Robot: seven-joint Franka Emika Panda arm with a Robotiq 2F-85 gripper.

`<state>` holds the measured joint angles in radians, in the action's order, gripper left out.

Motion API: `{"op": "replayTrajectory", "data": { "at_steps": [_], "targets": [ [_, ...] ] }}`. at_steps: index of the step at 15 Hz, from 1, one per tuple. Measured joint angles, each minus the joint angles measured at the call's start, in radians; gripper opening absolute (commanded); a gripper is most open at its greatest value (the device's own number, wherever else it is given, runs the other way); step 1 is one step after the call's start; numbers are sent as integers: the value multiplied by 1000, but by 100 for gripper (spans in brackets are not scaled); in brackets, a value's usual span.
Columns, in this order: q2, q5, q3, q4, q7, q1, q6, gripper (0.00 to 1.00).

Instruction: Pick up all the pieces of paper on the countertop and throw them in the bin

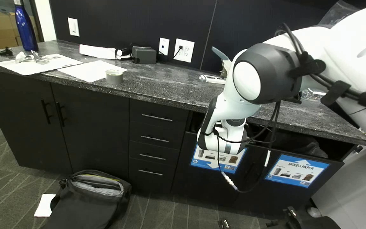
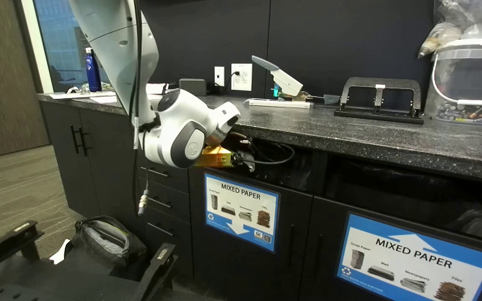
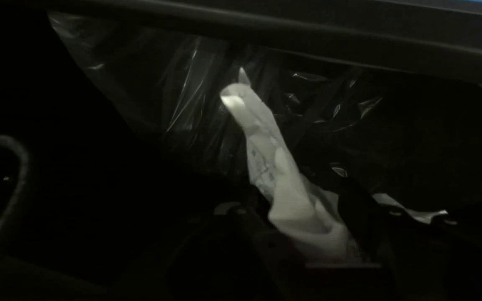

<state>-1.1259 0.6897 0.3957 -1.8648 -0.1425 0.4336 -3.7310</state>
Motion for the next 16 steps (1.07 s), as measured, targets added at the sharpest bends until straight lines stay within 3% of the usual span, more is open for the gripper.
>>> {"op": "replayTrajectory", "data": {
  "at_steps": [2,4,6,8,11,14,16],
  "targets": [
    [-1,4,8,0,-7,8,16,99],
    [0,-3,10,-2,-22,11,47,100],
    [12,-88,-6,-4,-22,-9,101,100],
    [44,-243,-57,4,-7,-77,163,100],
    [111,-479,-187,-9,9,-237,247,100],
    [165,-633,-283,-38,27,-361,319,100],
    [226,-704,-322,-69,26,-415,440,100]
  ]
}}
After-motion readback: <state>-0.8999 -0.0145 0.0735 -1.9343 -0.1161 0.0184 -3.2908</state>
